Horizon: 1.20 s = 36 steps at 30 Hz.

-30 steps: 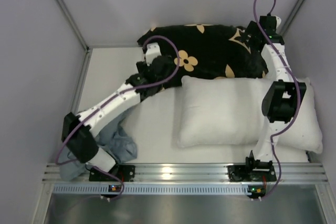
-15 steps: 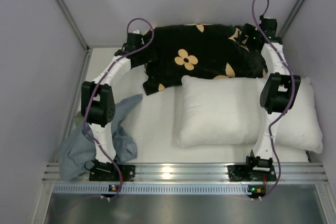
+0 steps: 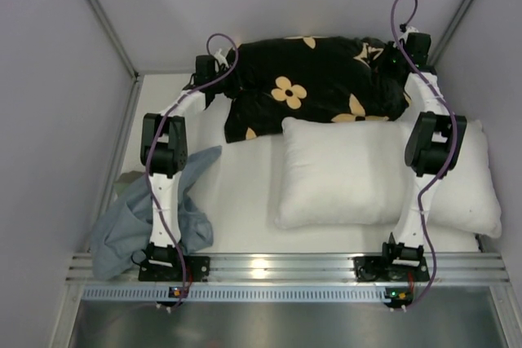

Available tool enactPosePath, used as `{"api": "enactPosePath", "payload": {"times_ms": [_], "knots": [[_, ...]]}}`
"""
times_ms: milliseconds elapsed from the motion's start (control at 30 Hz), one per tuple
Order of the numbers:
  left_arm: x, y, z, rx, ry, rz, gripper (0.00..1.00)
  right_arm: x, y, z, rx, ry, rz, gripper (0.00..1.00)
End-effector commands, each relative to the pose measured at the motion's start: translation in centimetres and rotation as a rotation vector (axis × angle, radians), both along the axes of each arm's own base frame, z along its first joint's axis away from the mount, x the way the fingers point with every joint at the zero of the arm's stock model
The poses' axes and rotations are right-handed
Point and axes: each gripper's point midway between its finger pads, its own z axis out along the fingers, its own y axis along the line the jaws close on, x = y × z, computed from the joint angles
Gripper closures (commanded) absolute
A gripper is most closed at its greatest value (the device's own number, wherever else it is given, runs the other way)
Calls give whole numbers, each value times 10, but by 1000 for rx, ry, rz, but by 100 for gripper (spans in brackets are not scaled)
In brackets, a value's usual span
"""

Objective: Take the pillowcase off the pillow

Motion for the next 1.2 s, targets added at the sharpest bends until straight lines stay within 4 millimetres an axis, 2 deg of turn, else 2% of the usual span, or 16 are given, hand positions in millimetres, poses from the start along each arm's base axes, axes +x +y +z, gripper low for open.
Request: {"api": "enactPosePath", "payload": {"times_ms": [0,33,67,100,133,267,333,533,667,767,867,967,1033,1100,1133,1167], "knots": [[-9,-36,18,-42,-29,-85,100,-21,106,17,180,-41,325,100],[-7,-28,26,-6,-28,-30,100,-21,110,51,180,-138,357,100],[-12,-22,20,19,-10,0,100,-35,141,69,216,-171,453,100],[-14,-15,43,34,-48,35,100,-44,159,88,226,-214,508,100],[-11,-4,47,74,-61,103,100,-57,170,124,228,-292,550,100],[-29,2,58,163,-42,144,100,-90,205,192,220,-432,616,100],[-30,-11,58,190,-40,113,100,-112,216,226,216,-499,635,100],[-39,-62,14,248,40,31,100,-178,271,278,238,-622,831,100],[-35,-58,11,280,40,84,100,-224,311,284,236,-632,957,100],[-25,-59,41,256,-20,72,93,-267,352,283,191,-619,1018,100],[-28,-80,62,166,-25,-21,87,-299,379,283,141,-621,1024,100],[-52,-117,73,90,-29,-170,82,-321,399,280,140,-615,1057,100],[-61,-122,70,118,-32,-172,59,-328,410,276,103,-632,1077,100],[-76,-108,60,181,4,-111,37,-342,424,258,35,-623,1114,100],[-64,-77,53,283,7,55,28,-344,428,250,24,-607,1124,100],[-81,-48,53,361,55,152,26,-349,431,243,22,-591,1146,100]]}}
